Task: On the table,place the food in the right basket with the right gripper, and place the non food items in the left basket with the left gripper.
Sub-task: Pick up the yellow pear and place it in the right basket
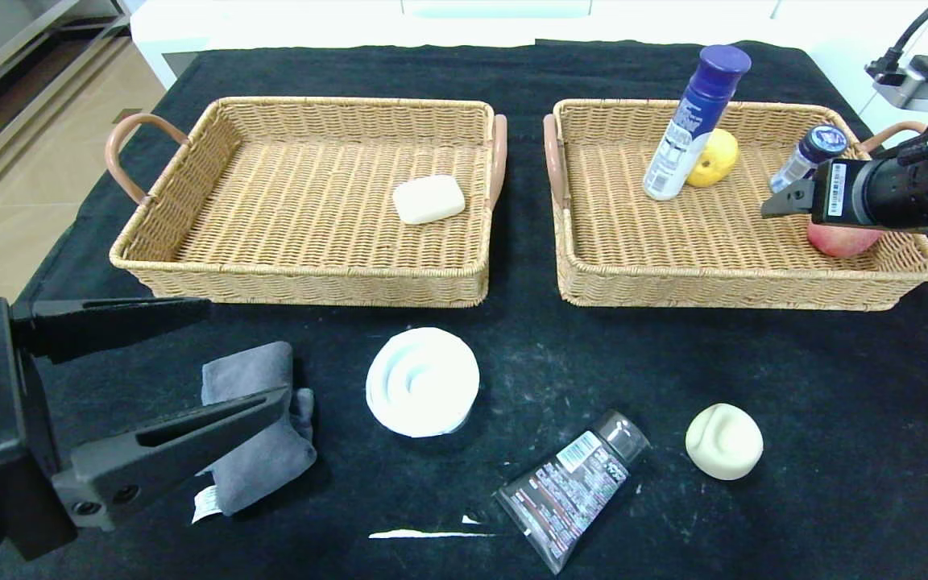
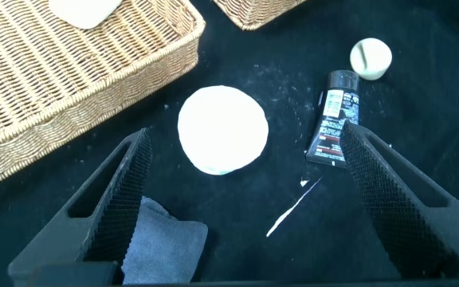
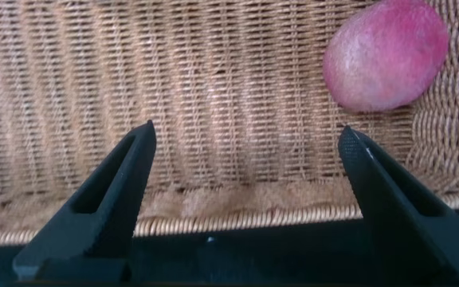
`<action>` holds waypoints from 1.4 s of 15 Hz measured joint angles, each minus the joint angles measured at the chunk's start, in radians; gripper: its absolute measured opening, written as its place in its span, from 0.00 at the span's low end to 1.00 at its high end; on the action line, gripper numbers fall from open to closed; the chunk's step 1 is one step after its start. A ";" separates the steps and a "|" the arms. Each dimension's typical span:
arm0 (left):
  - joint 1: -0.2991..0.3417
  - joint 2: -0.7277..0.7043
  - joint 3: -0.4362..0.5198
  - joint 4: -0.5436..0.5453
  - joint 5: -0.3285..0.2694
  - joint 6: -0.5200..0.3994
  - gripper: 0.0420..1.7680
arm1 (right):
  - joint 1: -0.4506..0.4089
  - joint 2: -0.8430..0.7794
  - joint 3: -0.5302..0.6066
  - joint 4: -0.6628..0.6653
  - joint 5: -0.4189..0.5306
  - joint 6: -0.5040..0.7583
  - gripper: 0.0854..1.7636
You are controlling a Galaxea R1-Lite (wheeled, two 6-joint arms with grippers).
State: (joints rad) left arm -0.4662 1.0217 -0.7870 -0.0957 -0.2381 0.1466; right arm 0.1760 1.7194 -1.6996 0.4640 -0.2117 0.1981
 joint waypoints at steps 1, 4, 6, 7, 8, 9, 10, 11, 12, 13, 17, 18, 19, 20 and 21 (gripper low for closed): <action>0.000 0.000 0.000 0.000 0.000 0.000 0.97 | 0.010 -0.020 0.021 0.006 0.000 -0.006 0.95; 0.000 0.000 0.000 0.000 0.000 0.000 0.97 | 0.051 -0.080 0.062 0.112 0.001 -0.003 0.95; 0.000 0.000 0.000 0.001 0.000 0.000 0.97 | 0.088 -0.117 0.084 0.178 0.001 0.022 0.96; 0.000 0.000 0.000 0.002 0.000 0.000 0.97 | 0.109 -0.134 0.096 0.212 0.001 0.040 0.96; 0.000 0.000 0.000 0.002 0.000 0.000 0.97 | 0.128 -0.148 0.106 0.243 0.001 0.061 0.96; 0.000 0.000 0.000 0.002 0.000 0.000 0.97 | 0.148 -0.157 0.114 0.270 0.001 0.082 0.96; 0.000 0.000 0.000 0.003 0.000 0.000 0.97 | 0.169 -0.165 0.120 0.300 0.001 0.108 0.96; 0.000 0.000 0.001 0.003 0.000 0.000 0.97 | 0.188 -0.169 0.125 0.328 0.001 0.132 0.96; 0.000 0.001 0.004 0.001 0.000 0.000 0.97 | 0.206 -0.171 0.131 0.339 0.000 0.152 0.96; 0.000 0.001 0.005 0.000 0.000 0.000 0.97 | 0.226 -0.173 0.145 0.349 0.000 0.171 0.96; 0.000 0.003 0.006 0.000 0.000 0.000 0.97 | 0.290 -0.176 0.202 0.356 -0.003 0.228 0.96; 0.000 0.003 0.006 0.000 0.000 0.000 0.97 | 0.304 -0.176 0.214 0.355 -0.004 0.239 0.96; 0.000 0.003 0.006 0.000 0.000 0.000 0.97 | 0.321 -0.176 0.225 0.355 -0.004 0.251 0.96; 0.000 0.003 0.007 0.000 0.000 0.000 0.97 | 0.336 -0.174 0.236 0.354 -0.004 0.256 0.96; 0.000 0.003 0.007 0.000 0.000 0.000 0.97 | 0.348 -0.173 0.246 0.354 -0.005 0.258 0.96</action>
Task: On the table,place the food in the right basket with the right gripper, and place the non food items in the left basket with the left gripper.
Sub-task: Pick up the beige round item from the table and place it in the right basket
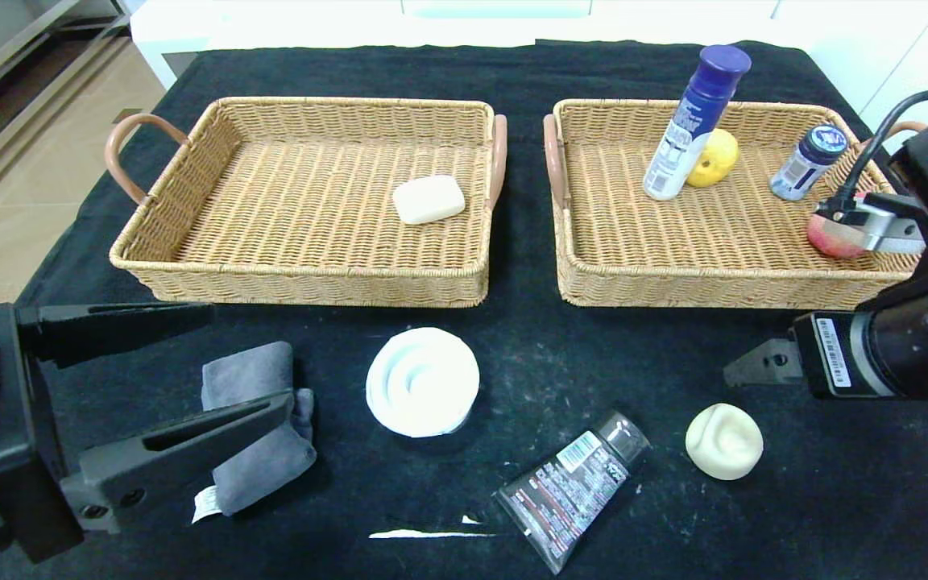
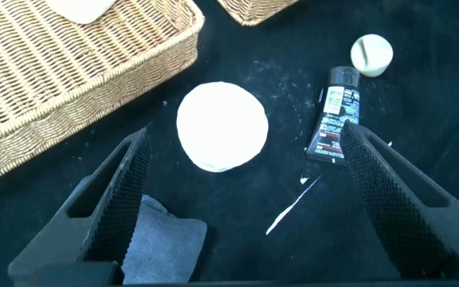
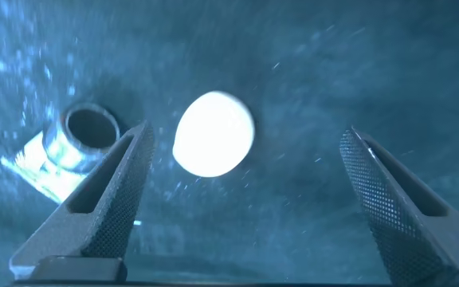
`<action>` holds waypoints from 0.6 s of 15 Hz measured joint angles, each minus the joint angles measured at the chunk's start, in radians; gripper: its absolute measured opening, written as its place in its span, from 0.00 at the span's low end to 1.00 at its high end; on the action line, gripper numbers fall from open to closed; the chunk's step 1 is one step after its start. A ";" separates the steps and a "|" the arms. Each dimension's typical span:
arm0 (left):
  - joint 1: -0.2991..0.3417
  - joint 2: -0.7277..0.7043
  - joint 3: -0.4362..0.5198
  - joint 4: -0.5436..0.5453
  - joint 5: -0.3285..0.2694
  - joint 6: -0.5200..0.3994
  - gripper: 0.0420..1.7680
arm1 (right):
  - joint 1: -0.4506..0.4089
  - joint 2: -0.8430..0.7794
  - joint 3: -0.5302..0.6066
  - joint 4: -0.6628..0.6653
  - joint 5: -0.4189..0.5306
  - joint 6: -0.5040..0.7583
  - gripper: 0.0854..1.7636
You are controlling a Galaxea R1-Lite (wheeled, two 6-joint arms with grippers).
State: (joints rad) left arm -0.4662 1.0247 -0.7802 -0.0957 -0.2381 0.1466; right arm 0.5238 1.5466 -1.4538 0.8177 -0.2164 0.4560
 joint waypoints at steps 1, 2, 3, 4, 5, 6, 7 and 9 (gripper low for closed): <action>0.000 0.000 0.000 0.000 0.000 0.000 0.97 | 0.012 0.002 0.010 0.000 -0.001 0.003 0.96; 0.000 0.000 0.000 0.000 0.000 0.000 0.97 | 0.023 0.005 0.019 0.000 -0.002 0.015 0.96; 0.000 0.000 0.000 0.000 0.000 0.000 0.97 | 0.036 0.010 0.028 -0.002 -0.003 0.032 0.96; 0.000 0.000 0.000 0.000 0.000 0.000 0.97 | 0.049 0.016 0.039 -0.003 -0.002 0.039 0.96; 0.000 0.000 0.000 0.000 0.000 0.000 0.97 | 0.058 0.023 0.046 -0.005 -0.003 0.042 0.96; 0.000 0.000 0.000 0.001 0.000 0.000 0.97 | 0.064 0.030 0.051 -0.006 -0.004 0.050 0.96; 0.000 0.000 0.000 0.000 0.000 0.000 0.97 | 0.068 0.038 0.056 -0.006 -0.004 0.067 0.96; 0.000 0.000 0.000 0.000 0.000 0.000 0.97 | 0.071 0.053 0.063 -0.008 -0.006 0.077 0.96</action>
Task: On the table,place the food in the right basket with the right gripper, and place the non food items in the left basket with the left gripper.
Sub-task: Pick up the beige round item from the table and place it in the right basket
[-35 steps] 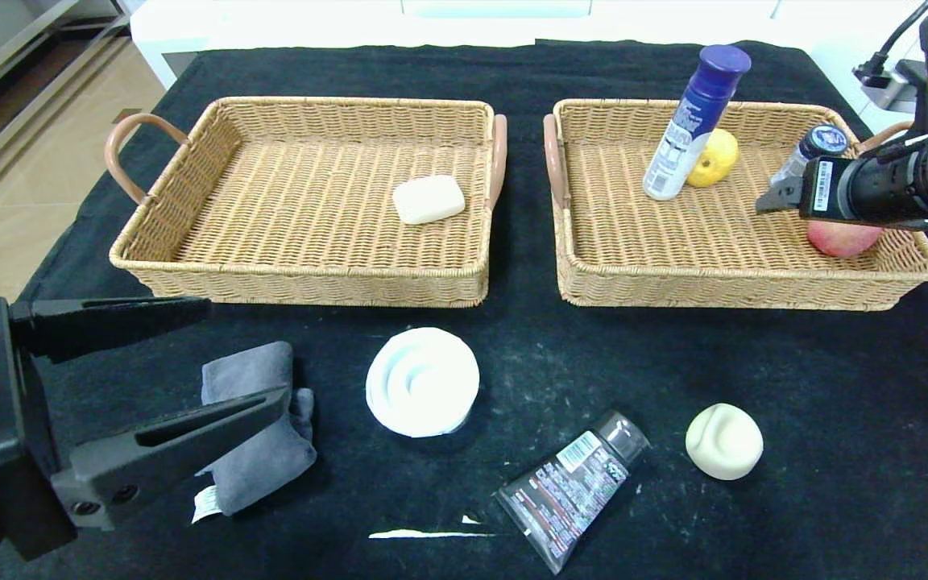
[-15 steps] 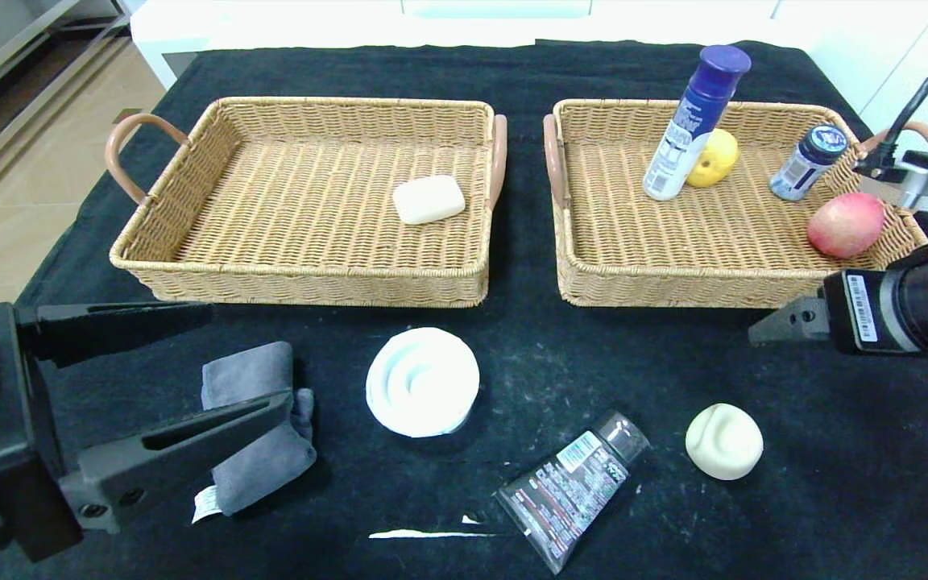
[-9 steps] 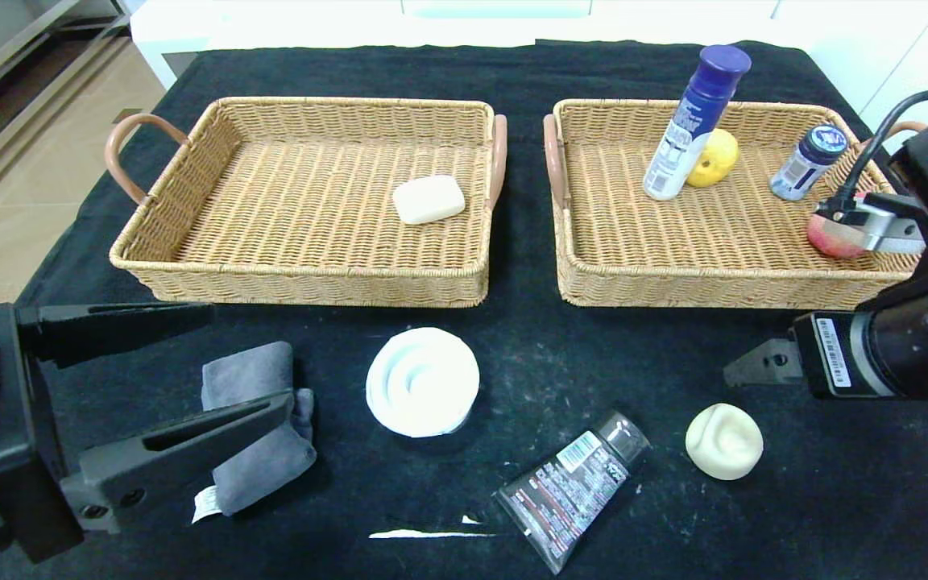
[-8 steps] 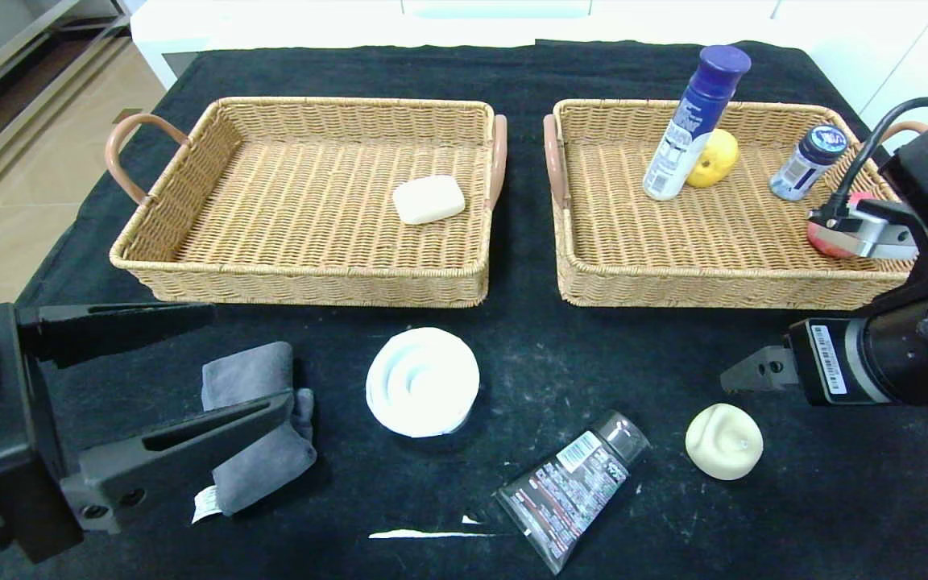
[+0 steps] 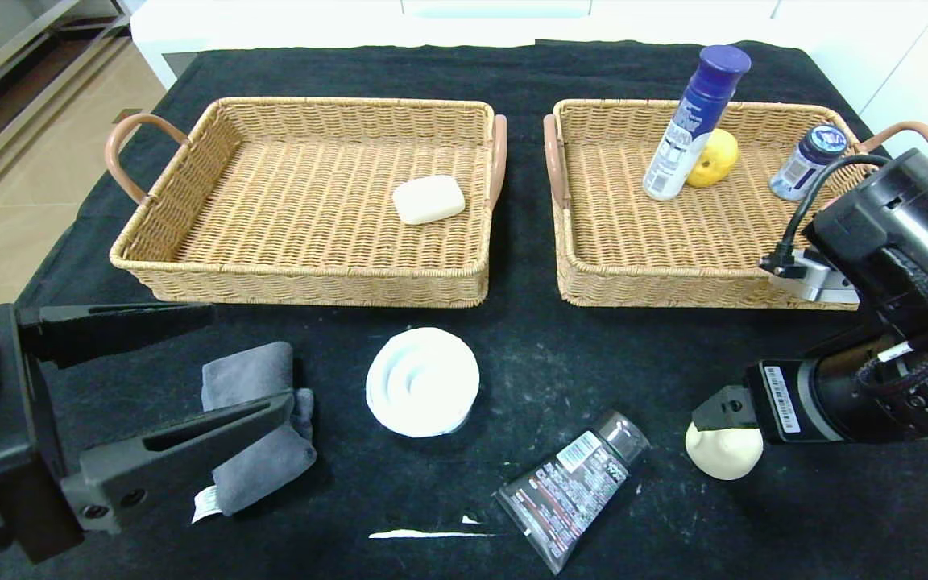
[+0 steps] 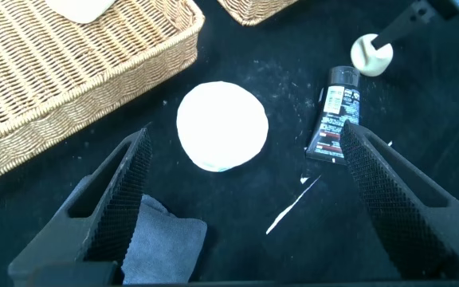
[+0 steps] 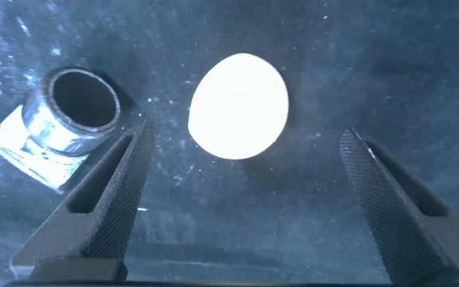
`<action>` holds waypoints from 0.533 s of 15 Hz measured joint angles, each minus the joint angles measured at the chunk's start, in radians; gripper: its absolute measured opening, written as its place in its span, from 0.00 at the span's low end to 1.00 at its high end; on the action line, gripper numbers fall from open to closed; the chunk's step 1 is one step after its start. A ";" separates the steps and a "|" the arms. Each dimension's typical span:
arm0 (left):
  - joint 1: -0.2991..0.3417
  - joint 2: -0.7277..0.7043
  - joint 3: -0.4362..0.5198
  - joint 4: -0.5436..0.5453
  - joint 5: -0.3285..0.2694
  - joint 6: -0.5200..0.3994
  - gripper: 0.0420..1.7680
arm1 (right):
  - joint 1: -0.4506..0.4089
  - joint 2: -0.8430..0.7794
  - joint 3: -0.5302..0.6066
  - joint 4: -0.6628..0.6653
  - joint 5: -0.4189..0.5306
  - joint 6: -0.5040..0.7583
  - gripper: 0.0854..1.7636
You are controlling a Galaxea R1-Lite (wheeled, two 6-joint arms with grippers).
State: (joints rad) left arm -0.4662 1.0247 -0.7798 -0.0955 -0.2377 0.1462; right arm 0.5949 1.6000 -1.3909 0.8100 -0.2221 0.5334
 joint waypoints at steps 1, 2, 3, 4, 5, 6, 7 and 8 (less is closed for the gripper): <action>0.000 0.000 0.000 0.000 0.000 0.000 0.97 | 0.000 0.008 0.004 -0.001 0.000 0.003 0.96; 0.000 0.000 0.000 0.000 0.000 0.000 0.97 | -0.001 0.015 0.007 -0.003 -0.001 0.015 0.96; 0.000 0.000 0.000 0.001 0.000 0.000 0.97 | -0.001 0.021 0.009 -0.005 -0.002 0.033 0.96; 0.000 0.000 0.001 0.001 0.000 0.000 0.97 | -0.002 0.029 0.009 -0.004 -0.003 0.041 0.96; 0.000 0.000 0.001 0.001 0.000 0.000 0.97 | -0.002 0.035 0.011 -0.004 -0.003 0.045 0.96; 0.000 0.000 0.001 0.001 0.000 0.000 0.97 | -0.002 0.042 0.013 -0.005 -0.002 0.048 0.96; 0.000 0.000 0.002 0.001 0.000 0.000 0.97 | -0.003 0.049 0.013 -0.007 -0.002 0.061 0.96; 0.000 0.000 0.002 0.001 0.000 0.000 0.97 | -0.003 0.056 0.013 -0.013 -0.002 0.078 0.96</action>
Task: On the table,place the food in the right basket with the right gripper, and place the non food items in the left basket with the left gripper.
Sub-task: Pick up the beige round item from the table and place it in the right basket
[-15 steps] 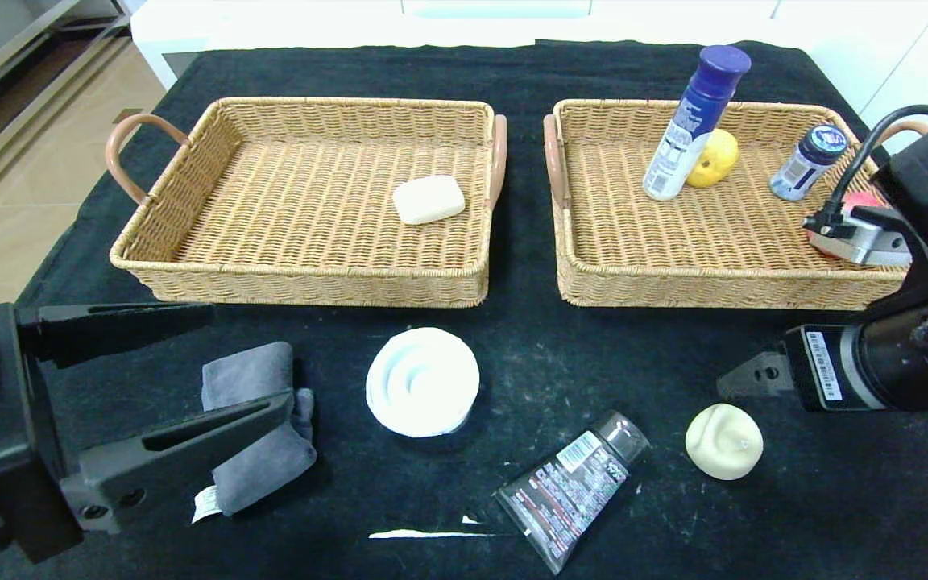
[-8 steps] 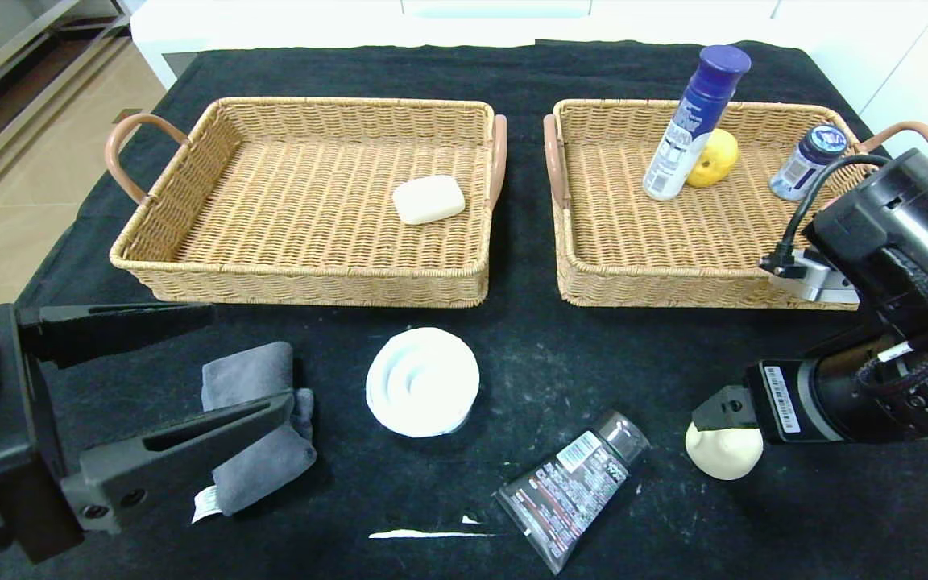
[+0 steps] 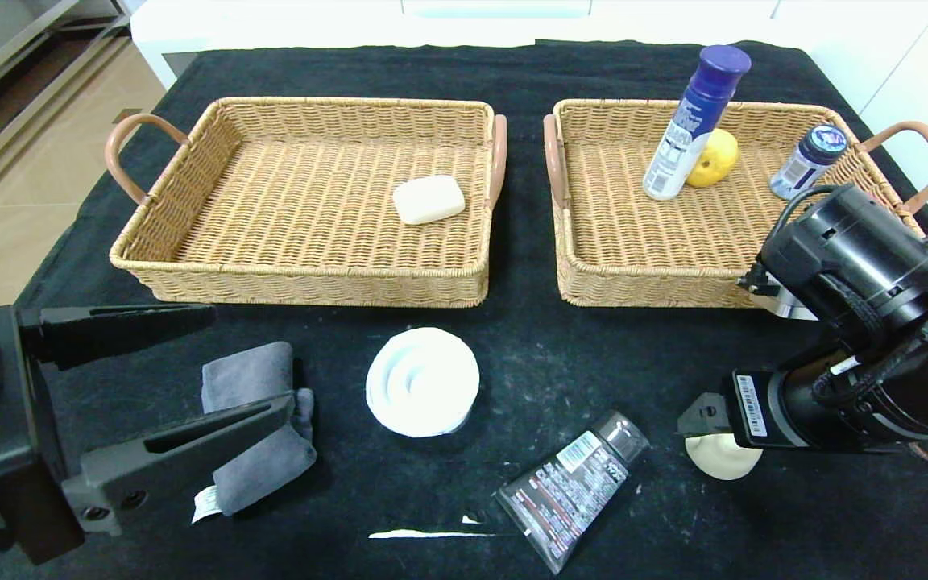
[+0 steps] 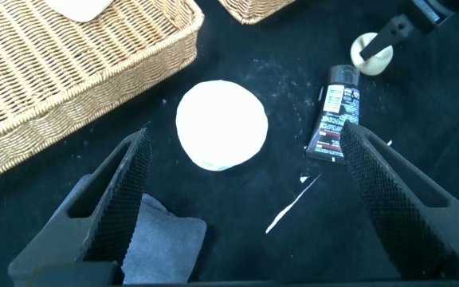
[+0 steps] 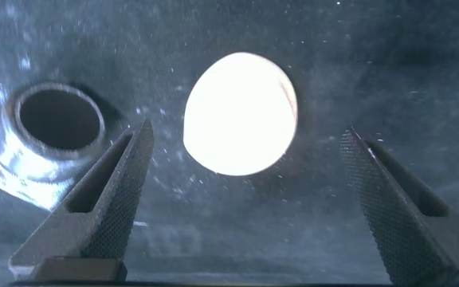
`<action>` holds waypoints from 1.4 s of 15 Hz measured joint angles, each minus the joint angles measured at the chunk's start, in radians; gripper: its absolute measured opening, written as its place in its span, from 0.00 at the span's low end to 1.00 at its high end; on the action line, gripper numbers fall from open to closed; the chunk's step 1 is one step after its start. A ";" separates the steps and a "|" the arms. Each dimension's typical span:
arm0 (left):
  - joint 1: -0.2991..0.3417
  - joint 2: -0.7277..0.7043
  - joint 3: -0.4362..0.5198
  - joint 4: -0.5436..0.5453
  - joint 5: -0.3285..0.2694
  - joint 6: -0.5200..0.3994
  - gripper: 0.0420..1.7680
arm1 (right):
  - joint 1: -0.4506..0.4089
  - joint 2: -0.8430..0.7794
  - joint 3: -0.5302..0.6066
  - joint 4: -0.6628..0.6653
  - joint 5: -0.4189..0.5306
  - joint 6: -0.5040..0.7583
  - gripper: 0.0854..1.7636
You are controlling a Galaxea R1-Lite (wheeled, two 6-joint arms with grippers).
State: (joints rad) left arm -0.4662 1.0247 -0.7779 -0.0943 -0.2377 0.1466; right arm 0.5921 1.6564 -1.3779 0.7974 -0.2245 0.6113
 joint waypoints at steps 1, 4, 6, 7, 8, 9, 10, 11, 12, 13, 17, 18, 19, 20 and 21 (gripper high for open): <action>0.000 0.000 0.000 0.000 0.000 0.000 0.97 | 0.000 0.007 0.000 -0.002 0.000 0.008 0.96; 0.000 -0.001 0.000 -0.002 0.000 0.000 0.97 | -0.001 0.024 0.006 -0.010 0.000 0.011 0.96; 0.000 -0.001 0.001 -0.002 0.000 0.000 0.97 | -0.005 0.031 0.027 -0.057 0.002 0.011 0.96; 0.000 -0.001 0.001 -0.002 0.000 0.000 0.97 | -0.008 0.034 0.039 -0.068 0.002 0.011 0.96; 0.000 -0.001 0.001 -0.001 0.000 0.000 0.97 | -0.008 0.036 0.046 -0.073 0.004 0.011 0.96; 0.000 -0.001 0.001 -0.002 0.000 0.000 0.97 | -0.008 0.037 0.050 -0.074 0.005 0.011 0.96; 0.000 -0.001 0.001 -0.001 0.000 0.000 0.97 | -0.010 0.039 0.054 -0.074 0.004 0.011 0.96; 0.000 -0.001 0.001 -0.001 0.000 0.000 0.97 | -0.010 0.040 0.056 -0.074 0.004 0.011 0.96; 0.000 -0.001 0.001 -0.001 0.000 0.000 0.97 | -0.011 0.042 0.057 -0.074 0.004 0.011 0.96; 0.000 -0.001 0.001 -0.002 0.000 0.000 0.97 | -0.011 0.043 0.059 -0.074 0.004 0.011 0.96; 0.000 -0.001 0.003 -0.003 0.000 0.000 0.97 | -0.010 0.046 0.067 -0.078 0.003 0.011 0.68; 0.000 -0.001 0.003 -0.003 0.000 0.000 0.97 | -0.009 0.046 0.067 -0.078 0.003 0.011 0.60; 0.000 -0.001 0.003 -0.003 0.000 0.000 0.97 | -0.008 0.047 0.067 -0.078 0.003 0.011 0.53; 0.000 -0.002 0.003 -0.003 0.000 0.000 0.97 | -0.008 0.047 0.067 -0.078 0.003 0.011 0.47; 0.000 -0.002 0.003 -0.003 0.000 0.000 0.97 | -0.008 0.047 0.068 -0.078 0.003 0.011 0.42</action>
State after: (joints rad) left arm -0.4662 1.0228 -0.7745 -0.0974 -0.2377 0.1466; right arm 0.5845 1.7030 -1.3100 0.7191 -0.2213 0.6226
